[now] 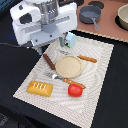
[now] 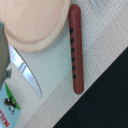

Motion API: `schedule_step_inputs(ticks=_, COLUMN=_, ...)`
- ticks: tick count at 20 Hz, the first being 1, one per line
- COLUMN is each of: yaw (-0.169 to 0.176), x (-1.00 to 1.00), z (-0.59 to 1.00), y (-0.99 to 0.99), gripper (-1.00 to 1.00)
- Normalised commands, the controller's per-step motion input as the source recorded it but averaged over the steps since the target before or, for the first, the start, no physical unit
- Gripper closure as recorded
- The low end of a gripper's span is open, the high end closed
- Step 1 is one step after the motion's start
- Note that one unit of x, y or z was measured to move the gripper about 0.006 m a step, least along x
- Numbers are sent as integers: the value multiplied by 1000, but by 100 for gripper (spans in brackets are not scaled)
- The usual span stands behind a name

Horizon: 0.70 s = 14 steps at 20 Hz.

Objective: Interact with the objects in diverse but meaningful ways.

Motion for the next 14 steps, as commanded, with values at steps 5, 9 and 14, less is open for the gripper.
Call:
schedule_step_inputs(ticks=5, yaw=-3, x=816, z=254, y=-74, gripper=-100)
schedule_step_inputs(ticks=9, yaw=10, x=606, z=18, y=-559, gripper=-100)
schedule_step_inputs(ticks=14, yaw=87, x=287, z=-6, y=-677, gripper=-100)
